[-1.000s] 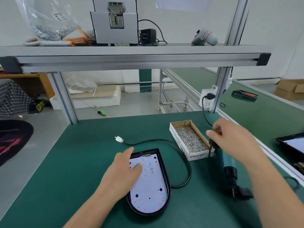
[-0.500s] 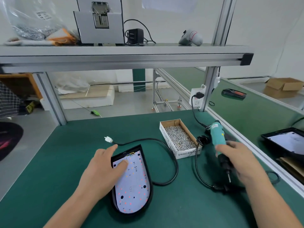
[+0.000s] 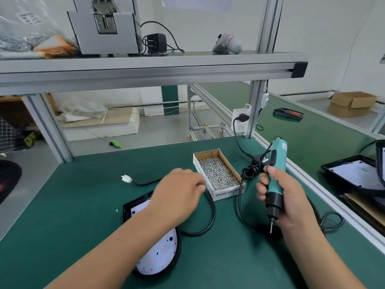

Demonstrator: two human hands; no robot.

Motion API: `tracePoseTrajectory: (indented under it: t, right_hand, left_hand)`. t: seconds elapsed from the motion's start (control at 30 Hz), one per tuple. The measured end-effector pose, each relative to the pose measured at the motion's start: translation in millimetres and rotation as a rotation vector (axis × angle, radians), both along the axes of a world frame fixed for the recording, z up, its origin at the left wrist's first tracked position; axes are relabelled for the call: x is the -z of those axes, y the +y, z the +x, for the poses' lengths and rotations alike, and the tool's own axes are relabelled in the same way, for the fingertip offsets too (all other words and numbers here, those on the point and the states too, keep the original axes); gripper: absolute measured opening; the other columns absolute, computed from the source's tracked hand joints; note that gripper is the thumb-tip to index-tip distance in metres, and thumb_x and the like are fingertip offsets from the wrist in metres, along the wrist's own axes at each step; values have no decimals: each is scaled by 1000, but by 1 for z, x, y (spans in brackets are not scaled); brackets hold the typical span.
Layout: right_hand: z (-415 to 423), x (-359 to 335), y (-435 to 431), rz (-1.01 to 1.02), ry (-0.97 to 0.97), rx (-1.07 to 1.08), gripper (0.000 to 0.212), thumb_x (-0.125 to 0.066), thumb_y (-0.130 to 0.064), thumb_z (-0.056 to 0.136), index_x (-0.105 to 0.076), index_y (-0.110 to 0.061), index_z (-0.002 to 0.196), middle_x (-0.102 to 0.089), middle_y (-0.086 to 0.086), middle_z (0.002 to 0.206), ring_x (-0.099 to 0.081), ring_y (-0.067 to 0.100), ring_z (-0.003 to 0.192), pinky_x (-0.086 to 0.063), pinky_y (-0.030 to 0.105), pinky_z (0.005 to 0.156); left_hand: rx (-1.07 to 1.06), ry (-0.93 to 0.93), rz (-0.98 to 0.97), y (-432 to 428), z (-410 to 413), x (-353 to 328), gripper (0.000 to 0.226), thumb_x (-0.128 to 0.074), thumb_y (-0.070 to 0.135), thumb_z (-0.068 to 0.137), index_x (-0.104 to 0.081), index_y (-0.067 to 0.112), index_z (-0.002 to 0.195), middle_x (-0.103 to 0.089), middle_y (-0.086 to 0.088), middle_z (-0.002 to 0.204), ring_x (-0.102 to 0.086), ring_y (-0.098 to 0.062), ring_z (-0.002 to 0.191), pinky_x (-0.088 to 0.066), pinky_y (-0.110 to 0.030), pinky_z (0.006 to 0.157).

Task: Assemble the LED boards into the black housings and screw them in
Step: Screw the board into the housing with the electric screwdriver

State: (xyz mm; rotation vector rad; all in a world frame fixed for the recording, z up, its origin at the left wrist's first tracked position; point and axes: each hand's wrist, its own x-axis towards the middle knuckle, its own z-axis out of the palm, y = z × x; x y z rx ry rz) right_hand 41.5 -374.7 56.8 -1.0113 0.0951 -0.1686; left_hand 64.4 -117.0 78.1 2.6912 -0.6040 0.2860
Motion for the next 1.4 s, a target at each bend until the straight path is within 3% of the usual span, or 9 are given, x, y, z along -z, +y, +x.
tracePoseTrajectory:
  t: [0.17, 0.3, 0.4, 0.53, 0.7, 0.97, 1.27, 1.4]
  right_hand:
    - [0, 2, -3, 37, -40, 13, 6, -51, -19, 104, -53, -16, 99, -53, -1, 72, -50, 12, 55, -42, 21, 44]
    - [0, 5, -4, 59, -85, -7, 4, -53, -21, 102, -54, -18, 101, -50, -1, 73, -48, 11, 54, -41, 22, 45]
    - [0, 5, -5, 39, -157, -17, 12, -59, -26, 96, -54, -18, 103, -50, -1, 73, -48, 12, 55, -41, 23, 45]
    - [0, 3, -5, 18, -230, -12, 25, -69, -32, 87, -56, -18, 103, -49, 0, 74, -49, 13, 55, -42, 25, 46]
    - [1, 2, -7, 19, -245, 8, 21, -70, -31, 84, -59, -21, 98, -49, 0, 73, -48, 13, 56, -42, 25, 46]
    - [2, 5, -10, 17, -226, 37, 22, -68, -27, 84, -56, -19, 99, -51, 1, 74, -48, 14, 57, -43, 26, 47]
    - [4, 7, -11, -1, -227, 28, 24, -68, -25, 85, -55, -18, 103, -50, 1, 75, -48, 15, 58, -42, 26, 47]
    - [4, 8, -13, 3, -233, 30, 26, -68, -24, 85, -53, -16, 105, -50, 1, 75, -49, 15, 59, -43, 26, 48]
  left_hand:
    - [71, -47, 257, -66, 51, -3, 21, -56, 16, 101, -76, 21, 97, -74, 0, 91, -63, -29, 97, -49, -37, 81]
    - [91, 84, 401, -89, 81, 2, 17, -64, 22, 98, -81, 25, 102, -76, 2, 99, -65, -27, 98, -43, -41, 87]
    - [108, 196, 361, -93, 91, 9, 15, -73, 31, 92, -81, 23, 102, -78, 1, 103, -67, -27, 103, -46, -40, 87]
    - [123, 224, 312, -93, 91, 14, 8, -71, 28, 95, -78, 23, 97, -76, -3, 105, -67, -30, 105, -55, -40, 85]
    - [174, 276, 287, -89, 91, 10, 15, -71, 28, 97, -80, 26, 108, -77, 3, 114, -66, -25, 110, -58, -43, 93]
    - [189, 262, 367, -88, 87, 11, 19, -57, 20, 101, -75, 20, 107, -74, -1, 110, -65, -29, 106, -56, -44, 92]
    - [231, 295, 328, -89, 88, 8, 27, -62, 12, 98, -79, 26, 114, -74, 2, 124, -65, -25, 116, -55, -41, 97]
    - [222, 290, 324, -88, 86, 10, 23, -59, 11, 99, -77, 20, 110, -74, -2, 116, -65, -28, 110, -55, -42, 94]
